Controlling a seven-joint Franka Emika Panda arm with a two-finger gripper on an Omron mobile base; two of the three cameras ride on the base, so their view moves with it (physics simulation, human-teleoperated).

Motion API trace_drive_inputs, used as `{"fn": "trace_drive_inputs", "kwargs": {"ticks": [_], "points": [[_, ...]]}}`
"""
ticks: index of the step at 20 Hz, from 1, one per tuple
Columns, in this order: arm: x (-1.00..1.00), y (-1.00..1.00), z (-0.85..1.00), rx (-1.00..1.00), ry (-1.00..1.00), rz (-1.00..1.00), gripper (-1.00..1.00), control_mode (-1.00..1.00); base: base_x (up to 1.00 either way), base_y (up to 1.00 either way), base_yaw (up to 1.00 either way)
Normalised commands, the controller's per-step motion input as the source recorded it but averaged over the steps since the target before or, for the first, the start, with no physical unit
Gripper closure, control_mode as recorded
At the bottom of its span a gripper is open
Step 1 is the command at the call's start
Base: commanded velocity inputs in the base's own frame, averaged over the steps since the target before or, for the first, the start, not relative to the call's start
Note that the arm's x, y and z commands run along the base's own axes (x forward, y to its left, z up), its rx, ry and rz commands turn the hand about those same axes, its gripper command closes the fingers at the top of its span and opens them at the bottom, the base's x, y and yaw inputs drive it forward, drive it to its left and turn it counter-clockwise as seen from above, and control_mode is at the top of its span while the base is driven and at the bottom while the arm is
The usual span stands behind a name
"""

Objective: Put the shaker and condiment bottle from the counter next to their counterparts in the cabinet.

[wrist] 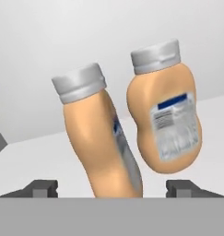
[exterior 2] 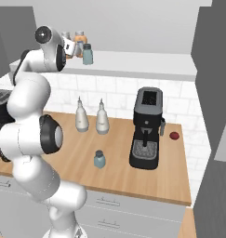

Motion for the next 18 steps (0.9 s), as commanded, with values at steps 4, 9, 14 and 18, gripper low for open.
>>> {"fn": "trace_drive_inputs", "kwargs": {"ticks": [4, 9, 14, 18], "points": [[-0.34, 0.0, 0.0, 0.04, -0.04, 0.0, -1.0, -1.0, 0.0, 0.0, 0.0], [-0.5, 0.0, 0.0, 0.05, -0.01, 0.0, -1.0, -1.0, 0.0, 0.0, 0.0], [-0.77, 0.0, 0.0, 0.01, -0.02, -0.04, -1.0, -1.0, 0.0, 0.0, 0.0], [-0.96, 0.0, 0.0, 0.01, -0.03, -0.07, -1.0, -1.0, 0.0, 0.0, 0.0]]}}
